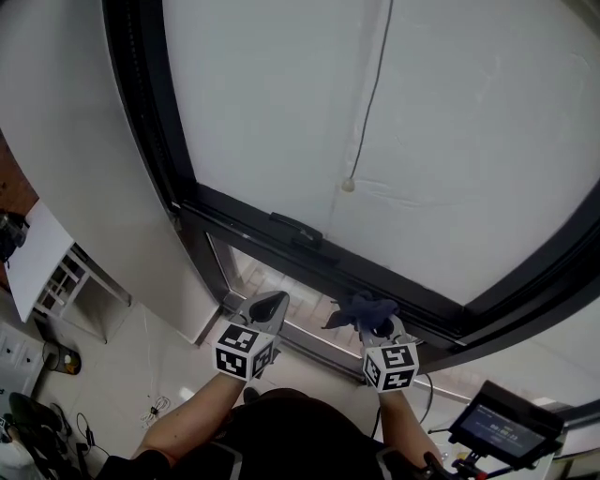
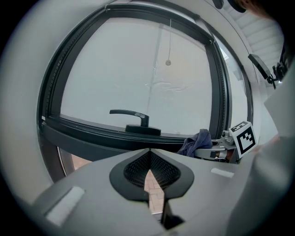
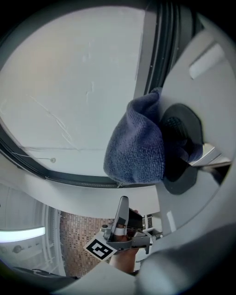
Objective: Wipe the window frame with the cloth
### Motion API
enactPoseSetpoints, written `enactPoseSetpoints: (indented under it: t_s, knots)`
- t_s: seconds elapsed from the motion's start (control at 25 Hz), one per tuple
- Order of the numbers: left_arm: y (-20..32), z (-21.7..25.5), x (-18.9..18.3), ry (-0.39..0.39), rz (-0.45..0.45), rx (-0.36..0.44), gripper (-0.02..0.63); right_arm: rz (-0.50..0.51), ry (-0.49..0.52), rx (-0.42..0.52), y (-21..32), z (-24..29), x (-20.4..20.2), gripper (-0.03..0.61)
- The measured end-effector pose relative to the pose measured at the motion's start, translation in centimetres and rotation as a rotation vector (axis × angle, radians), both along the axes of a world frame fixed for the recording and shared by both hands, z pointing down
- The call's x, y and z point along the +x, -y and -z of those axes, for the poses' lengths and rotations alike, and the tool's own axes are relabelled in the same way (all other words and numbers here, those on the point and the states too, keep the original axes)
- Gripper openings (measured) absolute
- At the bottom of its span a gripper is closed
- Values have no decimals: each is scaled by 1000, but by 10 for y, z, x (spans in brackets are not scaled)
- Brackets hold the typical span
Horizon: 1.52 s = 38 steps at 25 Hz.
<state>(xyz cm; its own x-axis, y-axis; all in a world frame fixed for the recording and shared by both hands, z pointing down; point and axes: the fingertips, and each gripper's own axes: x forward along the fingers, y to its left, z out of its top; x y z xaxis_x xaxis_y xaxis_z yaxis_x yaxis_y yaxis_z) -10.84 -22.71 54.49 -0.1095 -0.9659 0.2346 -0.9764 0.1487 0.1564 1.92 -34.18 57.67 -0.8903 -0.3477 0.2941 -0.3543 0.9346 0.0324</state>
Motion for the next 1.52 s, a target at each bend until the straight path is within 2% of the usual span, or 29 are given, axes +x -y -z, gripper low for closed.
enactPoseSetpoints:
  t_s: [0.96, 1.52]
  knots:
    - [-58, -11, -88, -21, 103, 18, -6, 46, 14, -33, -35, -8, -98, 55]
    - [-96, -8, -130, -10, 94, 14, -6, 37, 26, -26, -51, -2, -145, 55]
